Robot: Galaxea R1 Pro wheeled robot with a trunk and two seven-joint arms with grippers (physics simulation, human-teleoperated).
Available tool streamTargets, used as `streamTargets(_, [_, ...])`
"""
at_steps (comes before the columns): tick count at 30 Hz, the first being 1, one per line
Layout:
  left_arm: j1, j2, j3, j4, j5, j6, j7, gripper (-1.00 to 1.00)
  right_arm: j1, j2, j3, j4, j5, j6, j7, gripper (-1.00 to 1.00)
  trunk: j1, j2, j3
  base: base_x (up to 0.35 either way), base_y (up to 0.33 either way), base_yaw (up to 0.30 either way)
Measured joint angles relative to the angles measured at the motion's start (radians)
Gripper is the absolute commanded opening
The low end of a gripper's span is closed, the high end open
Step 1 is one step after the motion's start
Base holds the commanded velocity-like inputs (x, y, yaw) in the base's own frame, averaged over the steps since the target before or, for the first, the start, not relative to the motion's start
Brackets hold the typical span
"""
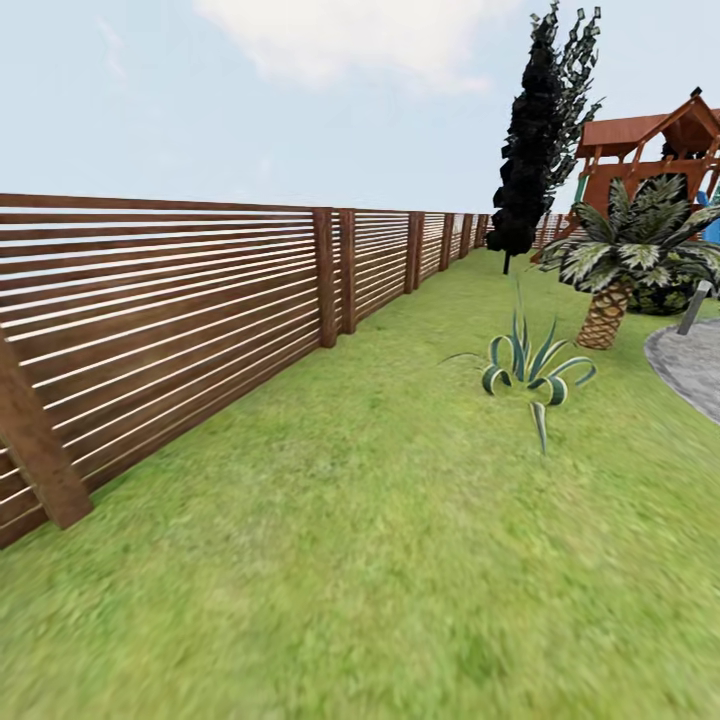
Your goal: Take the three Easter eggs out of the wicker basket on the lawn in the garden, then place them on the lawn next to a single tree (choose any tree) so that all three eggs are next to the same tree and none are left in the basket.
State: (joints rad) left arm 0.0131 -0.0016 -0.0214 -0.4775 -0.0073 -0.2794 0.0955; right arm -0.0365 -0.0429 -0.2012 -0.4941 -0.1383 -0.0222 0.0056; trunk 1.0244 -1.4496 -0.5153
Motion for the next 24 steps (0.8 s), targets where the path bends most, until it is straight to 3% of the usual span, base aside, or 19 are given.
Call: streamTargets(24, [0.0,-0.001,-0.001,0.0,-0.001,0.0,0.0,1.0,0.0,0.0,0.0,0.0,0.001,0.0,0.0,1.0,0.0,0.0,0.0,0.33,0.098,-0.09])
